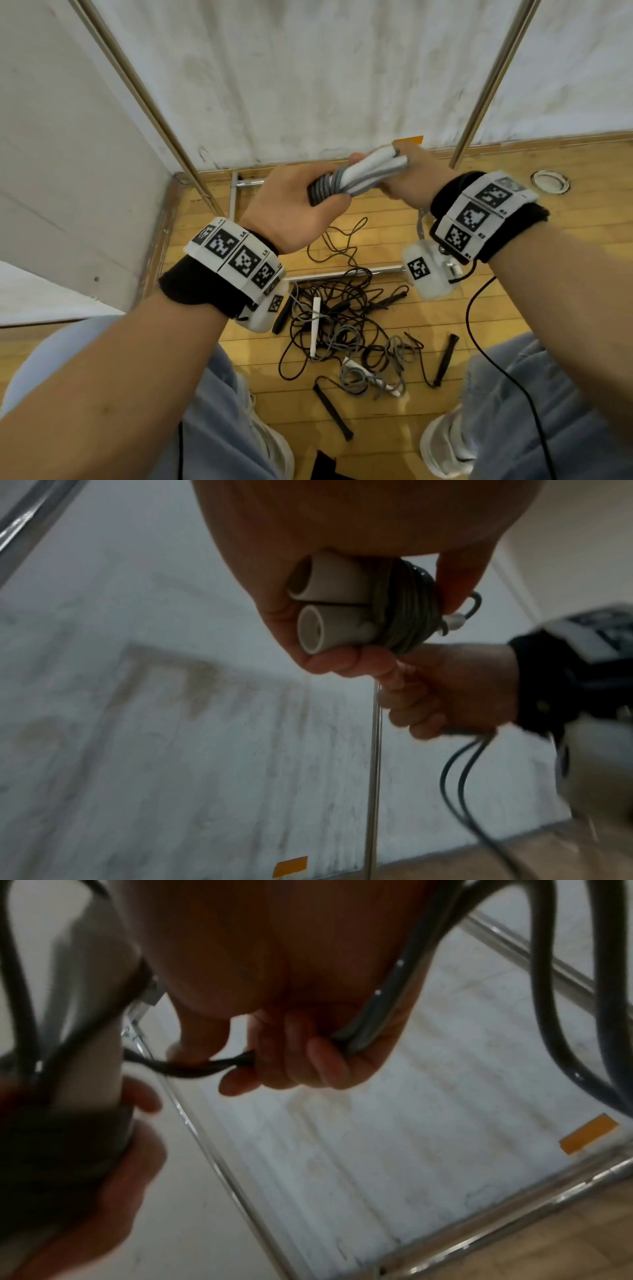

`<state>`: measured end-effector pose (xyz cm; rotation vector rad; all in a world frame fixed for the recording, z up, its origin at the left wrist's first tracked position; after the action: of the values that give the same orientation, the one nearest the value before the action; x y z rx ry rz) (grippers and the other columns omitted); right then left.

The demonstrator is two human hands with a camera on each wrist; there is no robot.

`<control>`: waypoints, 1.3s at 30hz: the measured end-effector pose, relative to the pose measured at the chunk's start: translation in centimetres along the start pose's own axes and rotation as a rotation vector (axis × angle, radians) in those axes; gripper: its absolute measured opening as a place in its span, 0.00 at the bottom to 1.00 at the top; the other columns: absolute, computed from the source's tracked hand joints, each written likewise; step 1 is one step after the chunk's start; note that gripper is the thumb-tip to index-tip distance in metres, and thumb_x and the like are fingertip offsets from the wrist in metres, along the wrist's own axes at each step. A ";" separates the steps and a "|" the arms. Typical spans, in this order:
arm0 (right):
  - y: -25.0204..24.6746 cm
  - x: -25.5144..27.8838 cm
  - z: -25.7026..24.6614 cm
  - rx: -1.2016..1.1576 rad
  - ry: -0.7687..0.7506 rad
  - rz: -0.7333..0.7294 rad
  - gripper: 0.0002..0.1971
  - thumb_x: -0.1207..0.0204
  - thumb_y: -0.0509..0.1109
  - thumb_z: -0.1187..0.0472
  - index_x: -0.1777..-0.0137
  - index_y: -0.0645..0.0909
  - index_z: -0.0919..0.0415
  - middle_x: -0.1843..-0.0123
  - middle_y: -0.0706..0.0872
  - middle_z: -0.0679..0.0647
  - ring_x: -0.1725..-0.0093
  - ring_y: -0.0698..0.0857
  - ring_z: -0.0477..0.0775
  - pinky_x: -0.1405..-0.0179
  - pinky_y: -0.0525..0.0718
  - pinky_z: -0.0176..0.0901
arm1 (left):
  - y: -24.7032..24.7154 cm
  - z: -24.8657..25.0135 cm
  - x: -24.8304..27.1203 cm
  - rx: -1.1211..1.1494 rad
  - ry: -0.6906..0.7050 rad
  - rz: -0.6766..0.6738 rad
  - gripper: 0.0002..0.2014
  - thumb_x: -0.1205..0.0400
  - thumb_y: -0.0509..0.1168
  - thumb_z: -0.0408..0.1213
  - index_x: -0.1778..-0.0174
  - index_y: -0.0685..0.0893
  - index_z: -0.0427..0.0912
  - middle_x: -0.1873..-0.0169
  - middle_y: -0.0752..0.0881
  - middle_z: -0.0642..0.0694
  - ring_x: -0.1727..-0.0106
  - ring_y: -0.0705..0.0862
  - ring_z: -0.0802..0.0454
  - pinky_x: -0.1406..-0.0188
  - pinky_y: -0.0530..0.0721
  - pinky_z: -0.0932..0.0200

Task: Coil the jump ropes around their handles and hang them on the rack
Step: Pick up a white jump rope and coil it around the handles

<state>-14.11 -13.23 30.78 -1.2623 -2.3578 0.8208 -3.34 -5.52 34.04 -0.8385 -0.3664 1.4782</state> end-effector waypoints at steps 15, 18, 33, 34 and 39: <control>4.9 1.4 -2.8 -0.112 -0.072 0.111 0.17 0.14 0.53 0.55 0.60 0.78 0.57 0.68 0.80 0.50 0.70 0.76 0.42 0.68 0.72 0.31 | -2.9 -2.5 -0.8 0.350 -0.219 0.222 0.04 0.18 0.63 0.38 0.51 0.77 0.44 0.68 0.80 0.47 0.78 0.79 0.56 0.83 0.75 0.62; 5.8 1.3 -2.2 -0.405 0.020 0.040 0.15 0.14 0.53 0.56 0.57 0.77 0.59 0.70 0.72 0.51 0.71 0.73 0.49 0.61 0.80 0.52 | -3.6 -2.5 -1.0 0.316 -0.184 0.254 0.09 0.18 0.63 0.39 0.43 0.77 0.47 0.66 0.81 0.49 0.72 0.81 0.56 0.80 0.79 0.63; 6.3 1.5 -1.1 -0.108 0.043 -0.084 0.09 0.17 0.61 0.58 0.57 0.78 0.58 0.71 0.73 0.48 0.76 0.75 0.43 0.69 0.86 0.42 | -4.6 -5.9 -1.3 -0.426 -0.218 0.218 0.15 0.17 0.63 0.46 0.38 0.70 0.44 0.58 0.79 0.46 0.62 0.77 0.44 0.65 0.71 0.53; 6.0 1.5 -1.3 -0.021 0.028 -0.077 0.10 0.17 0.60 0.57 0.58 0.78 0.58 0.71 0.73 0.48 0.75 0.74 0.45 0.73 0.81 0.41 | -4.2 -6.4 -1.3 -0.473 -0.242 0.175 0.15 0.17 0.63 0.45 0.39 0.69 0.45 0.58 0.78 0.46 0.62 0.77 0.44 0.66 0.71 0.52; 5.8 1.7 -2.9 0.286 -0.086 -0.077 0.18 0.17 0.61 0.53 0.71 0.67 0.50 0.73 0.71 0.47 0.73 0.69 0.45 0.75 0.60 0.38 | -1.4 -8.3 -0.9 -0.630 -0.348 -0.051 0.11 0.16 0.62 0.44 0.45 0.67 0.48 0.62 0.76 0.49 0.68 0.74 0.48 0.66 0.71 0.51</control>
<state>-9.76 -8.29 29.35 -1.0316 -2.2378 1.1589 3.31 -8.47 29.66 -1.0466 -1.1470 1.4759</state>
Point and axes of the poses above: each hand's wrist, its own x-axis away from the middle knuckle, its own y-axis out of the palm, z = x × y, the point moved 10 cm from there along -x, towards the middle knuckle
